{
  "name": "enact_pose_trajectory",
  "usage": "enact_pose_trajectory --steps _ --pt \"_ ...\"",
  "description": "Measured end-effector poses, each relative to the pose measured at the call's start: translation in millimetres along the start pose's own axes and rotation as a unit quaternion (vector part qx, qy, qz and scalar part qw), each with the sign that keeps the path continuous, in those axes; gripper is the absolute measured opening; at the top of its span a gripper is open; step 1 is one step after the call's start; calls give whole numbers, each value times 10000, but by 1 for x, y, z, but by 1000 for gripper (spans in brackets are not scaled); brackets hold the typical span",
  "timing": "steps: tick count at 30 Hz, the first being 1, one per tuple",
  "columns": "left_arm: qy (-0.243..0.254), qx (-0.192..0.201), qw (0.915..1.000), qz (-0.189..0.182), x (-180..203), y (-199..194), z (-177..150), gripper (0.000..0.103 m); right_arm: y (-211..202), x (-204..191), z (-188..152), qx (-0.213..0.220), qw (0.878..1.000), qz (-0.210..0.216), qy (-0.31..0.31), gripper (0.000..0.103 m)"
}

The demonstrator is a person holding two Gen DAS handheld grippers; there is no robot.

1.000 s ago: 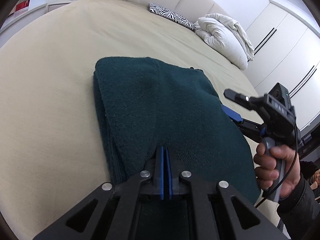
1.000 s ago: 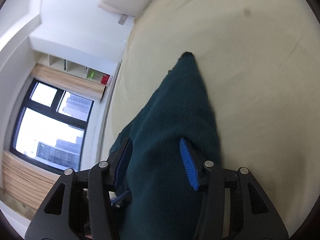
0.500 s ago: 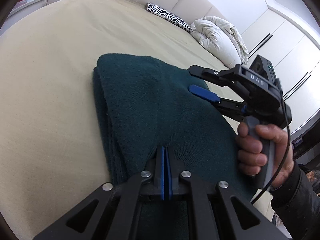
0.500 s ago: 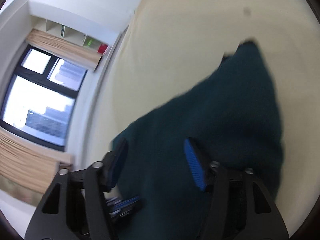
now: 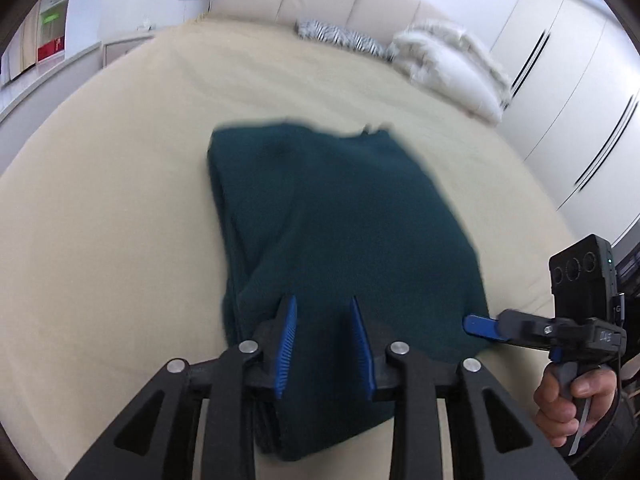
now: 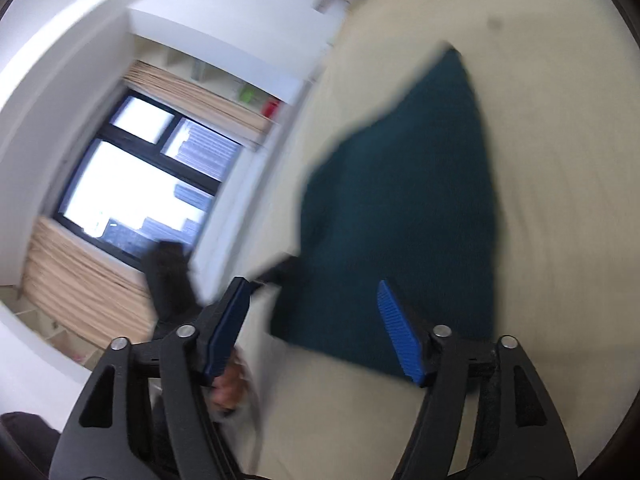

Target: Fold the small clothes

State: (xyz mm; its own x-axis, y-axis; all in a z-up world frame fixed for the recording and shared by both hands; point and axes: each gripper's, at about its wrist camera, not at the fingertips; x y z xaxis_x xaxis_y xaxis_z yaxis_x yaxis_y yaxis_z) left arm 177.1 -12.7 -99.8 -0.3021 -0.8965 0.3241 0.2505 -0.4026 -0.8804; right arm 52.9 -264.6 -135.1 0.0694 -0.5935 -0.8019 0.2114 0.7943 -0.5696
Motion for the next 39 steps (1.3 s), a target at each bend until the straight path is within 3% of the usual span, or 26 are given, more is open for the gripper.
enact_pose_trajectory --steps 2,6,8,11,14,15,17,19,20,21,24,29,31,34,36,39 --pt "-50 61 10000 -19 -8 8 -4 21 -1 13 -6 365 9989 292 -91 62" --pt "-440 106 9979 -453 -25 -8 -4 19 -21 -11 -3 79 9997 36 239 66" --pt "-433 211 9982 -350 -26 -20 -9 20 -37 -26 1 288 9989 359 -70 66" --pt "-397 103 9989 -233 -26 -16 -14 23 -34 -19 4 260 9985 475 -87 71" --pt "-450 29 9987 -254 -31 -5 -13 22 11 21 17 -357 9984 86 439 78" --pt "-496 53 9983 -290 -33 -6 -13 22 10 20 15 -150 9997 108 162 76" --pt "-543 85 9977 -398 -34 -12 -14 22 3 7 17 -285 9995 -95 93 77" --pt "-532 163 9974 -458 -34 -22 -19 27 -8 -1 19 -394 9990 -127 164 77" --pt "-547 274 9967 -526 -36 -31 -21 37 -22 -8 20 -256 9997 7 -9 78" --pt "-603 345 9960 -554 -41 -36 -23 54 -34 -13 17 -73 9998 -17 -164 78" --pt "-850 642 9927 -566 -50 -53 -19 75 -62 -6 41 304 9992 -174 -198 78" --pt "-1141 323 9909 -636 -76 -34 6 76 -71 9 86 393 9983 -423 99 80" --pt "-1471 -62 9847 -931 -93 -12 15 76 -61 21 102 267 9979 -532 269 80" --pt "-1651 -67 9781 -1264 -102 -4 19 83 -51 49 128 56 9955 -785 527 80" --pt "-1655 -100 9759 -1422 -101 -2 20 92 -31 59 134 -206 9962 -564 628 80" --pt "-1621 -256 9758 -1444 -101 3 29 92 -13 67 136 -287 9977 -326 521 81"
Point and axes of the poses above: each gripper's, at about its wrist camera, not at the fingertips, and y roughly the way its jaws point, x to its right, z to its top, and after that the axes turned 15 degrees about -x, right-handed
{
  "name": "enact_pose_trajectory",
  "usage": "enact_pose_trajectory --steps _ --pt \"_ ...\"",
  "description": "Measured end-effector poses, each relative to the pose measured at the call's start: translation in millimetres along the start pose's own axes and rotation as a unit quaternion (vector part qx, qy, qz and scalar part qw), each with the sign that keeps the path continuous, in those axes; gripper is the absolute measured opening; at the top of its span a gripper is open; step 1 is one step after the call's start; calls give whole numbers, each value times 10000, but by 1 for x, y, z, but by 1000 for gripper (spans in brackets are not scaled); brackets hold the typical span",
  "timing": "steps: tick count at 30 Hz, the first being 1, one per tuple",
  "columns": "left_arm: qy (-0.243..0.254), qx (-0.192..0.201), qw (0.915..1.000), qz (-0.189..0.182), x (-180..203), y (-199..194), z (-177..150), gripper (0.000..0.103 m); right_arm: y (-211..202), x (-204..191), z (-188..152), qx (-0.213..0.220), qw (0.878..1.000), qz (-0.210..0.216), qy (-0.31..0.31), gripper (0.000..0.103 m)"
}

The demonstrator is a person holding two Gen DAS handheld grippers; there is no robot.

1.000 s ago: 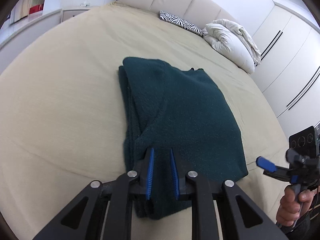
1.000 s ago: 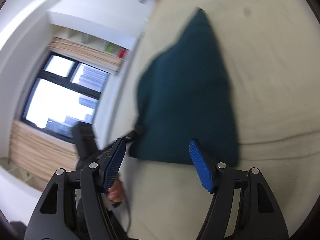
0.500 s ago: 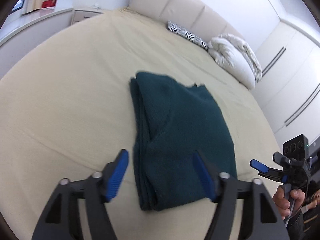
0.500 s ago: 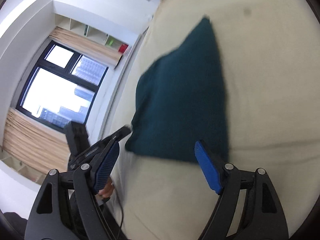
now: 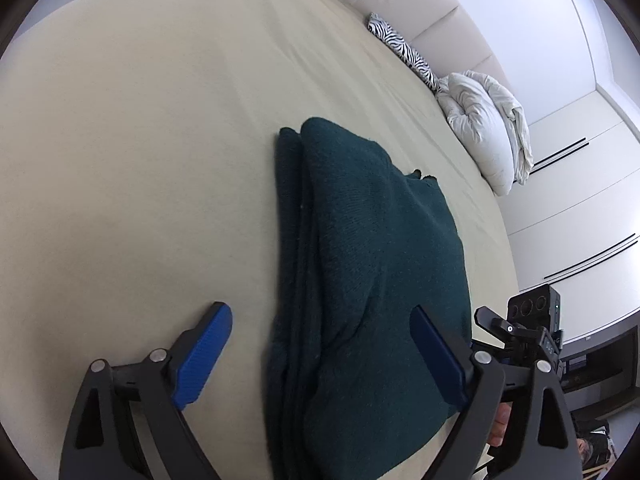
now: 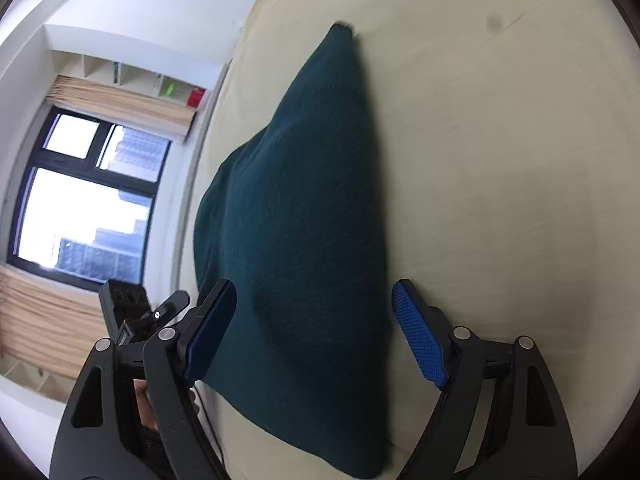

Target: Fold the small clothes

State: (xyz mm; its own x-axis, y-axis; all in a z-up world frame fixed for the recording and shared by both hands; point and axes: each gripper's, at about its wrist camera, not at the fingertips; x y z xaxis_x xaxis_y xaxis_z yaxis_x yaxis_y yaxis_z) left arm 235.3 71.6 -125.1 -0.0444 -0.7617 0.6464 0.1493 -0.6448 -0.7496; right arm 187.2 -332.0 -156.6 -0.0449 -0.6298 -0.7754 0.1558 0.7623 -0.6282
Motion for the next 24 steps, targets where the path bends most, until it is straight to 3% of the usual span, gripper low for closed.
enact_pose_trajectory --steps 4,6,8,10,12,18,24 --pt "-223 -184 9992 -279 1 3 10 87 3 -3 -4 -17 9999 116 73 81" --pt "-254 -540 9967 -548 5 13 15 68 -2 -3 -10 -45 9999 92 68 80" --pt "-229 -657 9968 -385 7 20 18 67 2 -2 -15 -82 9999 109 14 79" --pt "-392 -624 9961 -482 1 18 19 62 14 -6 -11 -143 9999 28 -25 76" --pt "-622 -591 9943 -626 -8 18 21 47 19 -14 -11 -194 9995 -239 -65 67" --pt "-448 -565 9972 -174 3 22 18 31 20 -24 -12 -129 9971 -721 -182 48" --pt "-171 -400 9988 233 27 10 11 26 22 -69 -21 140 9849 -1554 -753 39"
Point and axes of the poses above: each gripper's, at about its wrist camera, not at the fingertips, and y roughly the way its jaws point, x to its right, z to its top, and after that the axes turned 15 degrees about -x, right-handed
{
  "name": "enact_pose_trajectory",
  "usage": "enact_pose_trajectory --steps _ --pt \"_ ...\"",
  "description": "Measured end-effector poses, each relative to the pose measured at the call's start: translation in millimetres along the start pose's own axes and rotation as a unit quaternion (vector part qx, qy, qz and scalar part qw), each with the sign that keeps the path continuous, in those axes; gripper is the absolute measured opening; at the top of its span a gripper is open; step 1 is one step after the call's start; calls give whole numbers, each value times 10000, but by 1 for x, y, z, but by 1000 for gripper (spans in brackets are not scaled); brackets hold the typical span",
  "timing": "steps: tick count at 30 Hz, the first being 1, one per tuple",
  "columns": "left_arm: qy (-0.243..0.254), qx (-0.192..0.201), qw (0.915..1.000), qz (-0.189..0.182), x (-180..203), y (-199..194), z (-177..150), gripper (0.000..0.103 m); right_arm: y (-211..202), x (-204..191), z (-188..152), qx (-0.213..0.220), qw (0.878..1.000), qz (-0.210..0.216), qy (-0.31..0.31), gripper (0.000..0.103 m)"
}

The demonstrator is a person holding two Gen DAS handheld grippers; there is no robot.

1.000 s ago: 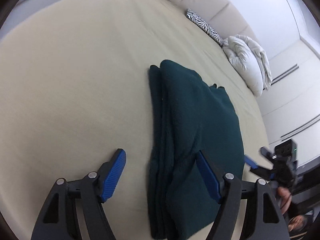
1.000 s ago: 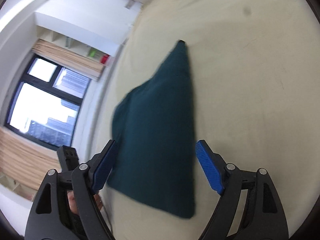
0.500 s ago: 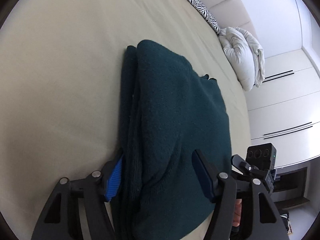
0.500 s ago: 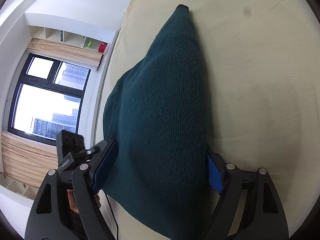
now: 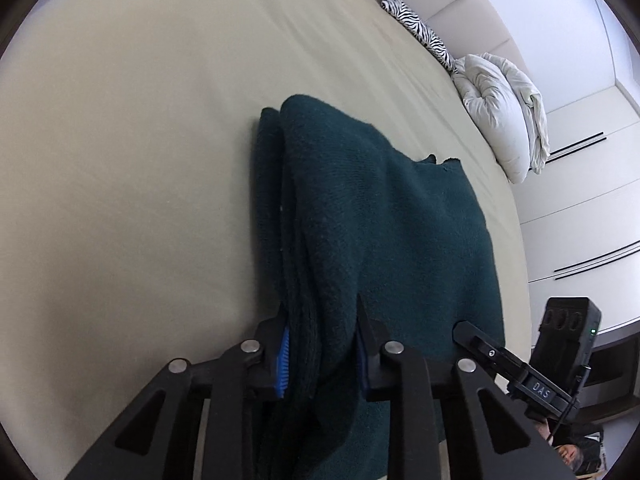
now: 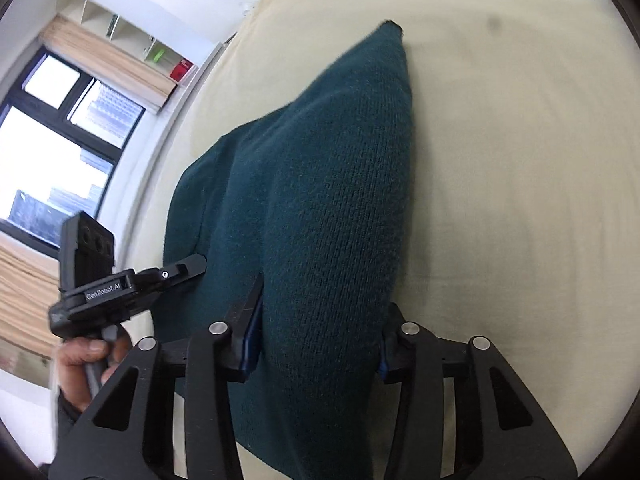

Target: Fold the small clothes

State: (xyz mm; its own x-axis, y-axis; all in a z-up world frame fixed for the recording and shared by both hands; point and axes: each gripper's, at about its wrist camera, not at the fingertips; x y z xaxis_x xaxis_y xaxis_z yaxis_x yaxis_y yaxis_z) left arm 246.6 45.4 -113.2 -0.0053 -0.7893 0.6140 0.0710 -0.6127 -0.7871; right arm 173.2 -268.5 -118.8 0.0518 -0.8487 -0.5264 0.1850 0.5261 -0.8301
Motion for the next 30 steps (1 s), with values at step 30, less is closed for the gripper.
enact_pose_trajectory --steps 30 --pt "937 85 9948 378 61 44 -175 41 -65 60 -212 447 9918 916 776 51"
Point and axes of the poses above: each gripper's, at about its wrist camera, not at the fingertips, and y roughly the way its jaws point, x to its right, z to its top, and after that the axes turned 15 degrees about -x, right-handed
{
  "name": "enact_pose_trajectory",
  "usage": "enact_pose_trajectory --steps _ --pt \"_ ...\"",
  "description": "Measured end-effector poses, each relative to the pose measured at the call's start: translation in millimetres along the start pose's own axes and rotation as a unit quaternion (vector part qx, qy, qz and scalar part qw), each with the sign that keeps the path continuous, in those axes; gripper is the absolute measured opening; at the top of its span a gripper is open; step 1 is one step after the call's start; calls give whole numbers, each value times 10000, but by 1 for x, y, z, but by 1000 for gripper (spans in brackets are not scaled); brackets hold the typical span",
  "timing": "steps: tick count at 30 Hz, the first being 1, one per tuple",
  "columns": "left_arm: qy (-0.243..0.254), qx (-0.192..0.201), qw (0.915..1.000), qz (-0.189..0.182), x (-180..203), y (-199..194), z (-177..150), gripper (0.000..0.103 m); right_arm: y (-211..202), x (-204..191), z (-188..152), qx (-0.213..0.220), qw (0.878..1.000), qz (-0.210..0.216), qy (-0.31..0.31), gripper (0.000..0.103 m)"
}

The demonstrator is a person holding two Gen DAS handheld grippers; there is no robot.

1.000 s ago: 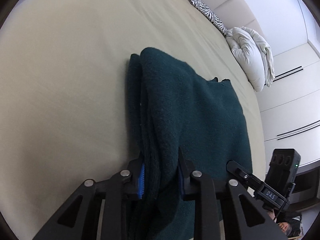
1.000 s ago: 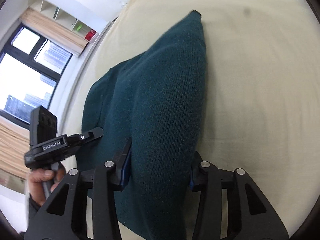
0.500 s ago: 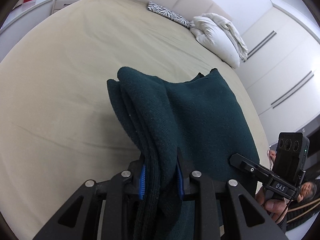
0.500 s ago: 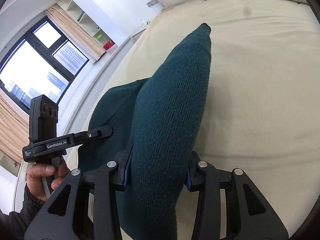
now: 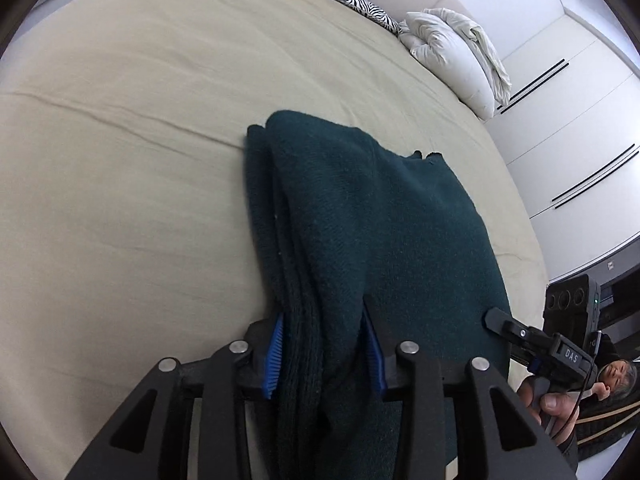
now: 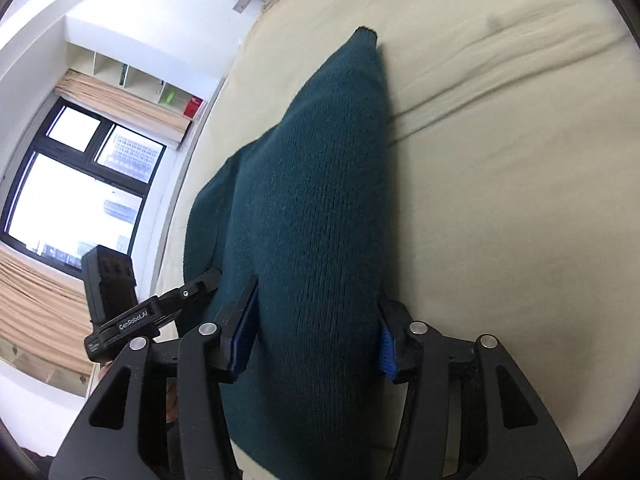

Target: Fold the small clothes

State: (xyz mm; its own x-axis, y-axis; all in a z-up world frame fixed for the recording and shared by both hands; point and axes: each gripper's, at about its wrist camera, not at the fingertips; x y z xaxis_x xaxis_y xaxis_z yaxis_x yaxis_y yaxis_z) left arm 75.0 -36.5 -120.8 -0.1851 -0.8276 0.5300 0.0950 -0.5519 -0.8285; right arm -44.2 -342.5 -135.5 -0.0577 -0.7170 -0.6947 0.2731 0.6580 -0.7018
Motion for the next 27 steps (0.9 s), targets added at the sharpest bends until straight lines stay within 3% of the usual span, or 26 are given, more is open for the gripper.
enact_pose_trajectory --steps 4,8,12,15,17,20,22,27 --pt "-13 170 9996 231 5 -16 4 41 -26 7 -9 167 9996 -160 136 52" --pt "-12 601 9957 708 24 -43 -7 41 -68 4 -7 836 9959 -297 195 54" --pt "579 903 9929 516 63 -56 2 44 -84 -20 11 1044 9942 107 -226 54" --pt "897 786 9916 498 81 -32 16 44 -60 -37 35 896 9946 233 -461 54" --pt "876 542 9932 535 76 -6 26 44 -36 -26 48 688 9970 170 -297 54" --pt "816 132 9950 552 63 36 39 36 -9 4 59 475 9981 -397 5 52" --pt "935 260 9939 515 59 41 39 35 -8 5 54 745 9965 -343 -163 52" --pt "963 320 9947 167 50 40 42 32 -31 2 49 831 9963 160 -123 54"
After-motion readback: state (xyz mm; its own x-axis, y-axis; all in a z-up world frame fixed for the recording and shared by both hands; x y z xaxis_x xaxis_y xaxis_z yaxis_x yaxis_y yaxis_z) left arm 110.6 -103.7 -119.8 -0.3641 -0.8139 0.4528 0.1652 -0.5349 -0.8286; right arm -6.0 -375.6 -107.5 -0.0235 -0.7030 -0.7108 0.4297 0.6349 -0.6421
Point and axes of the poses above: each gripper's, at about its wrist camera, not at the fingertips, and y roughly the way its jaws point, x to its right, z to its top, and after that the axes turned 15 degrees about -x, right-handed
